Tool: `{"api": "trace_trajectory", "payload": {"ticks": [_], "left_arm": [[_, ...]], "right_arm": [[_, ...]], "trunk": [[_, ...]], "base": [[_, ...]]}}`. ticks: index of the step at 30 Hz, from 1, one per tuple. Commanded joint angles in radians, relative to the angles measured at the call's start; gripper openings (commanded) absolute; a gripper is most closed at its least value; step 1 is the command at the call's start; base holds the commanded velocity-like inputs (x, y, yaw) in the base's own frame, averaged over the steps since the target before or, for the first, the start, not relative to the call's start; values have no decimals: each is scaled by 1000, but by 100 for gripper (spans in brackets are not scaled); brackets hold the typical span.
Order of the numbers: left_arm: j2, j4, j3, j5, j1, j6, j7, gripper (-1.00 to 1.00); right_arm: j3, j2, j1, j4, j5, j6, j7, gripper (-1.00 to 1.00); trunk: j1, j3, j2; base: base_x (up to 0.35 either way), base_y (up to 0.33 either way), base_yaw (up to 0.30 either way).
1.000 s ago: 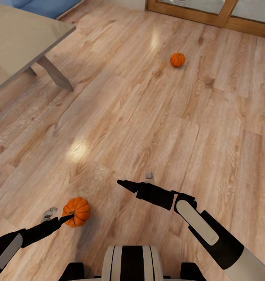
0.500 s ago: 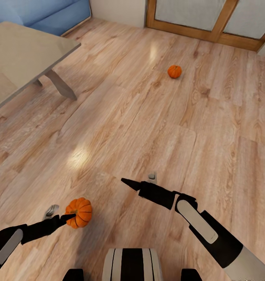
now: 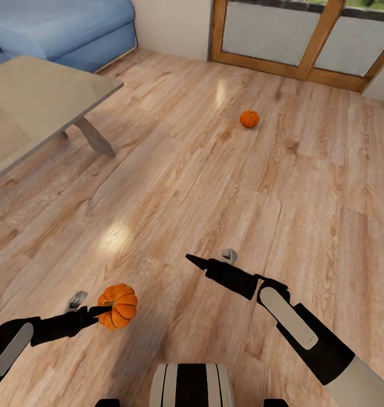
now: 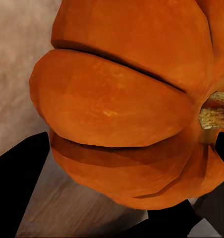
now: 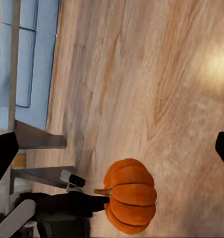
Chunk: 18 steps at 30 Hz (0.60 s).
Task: Place each of the two pumpkins and all three candles from the living room inside a cabinet in the living room (use any cabinet), then make sure every cabinet is closed, and position the cauldron so it is next to a table in the living room.
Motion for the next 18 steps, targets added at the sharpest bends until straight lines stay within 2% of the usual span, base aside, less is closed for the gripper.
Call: {"api": "trace_trajectory", "payload": {"ticks": [1, 6, 11, 14, 18], "left_arm": [[1, -6, -2, 2, 0, 15, 1, -100], [1, -15, -1, 1, 0, 33, 3, -100], [0, -17, -1, 0, 0, 36, 5, -100], [0, -17, -1, 0, 0, 37, 5, -100], [0, -17, -1, -1, 0, 37, 5, -100]], "right_arm": [[1, -1, -1, -1, -4, 3, -21, 100], [0, -1, -1, -14, -7, 7, -144, 100], [1, -1, -1, -88, -1, 23, -322, 100], [1, -1, -1, -96, -6, 23, -363, 100], [1, -1, -1, -99, -7, 12, -371, 100]], "trunk": [[-1, 3, 0], [-3, 23, 1], [-5, 42, 2], [-6, 54, 3], [-8, 69, 4]], "base": [[0, 0, 0], [0, 0, 0], [0, 0, 0], [0, 0, 0], [0, 0, 0]]}}
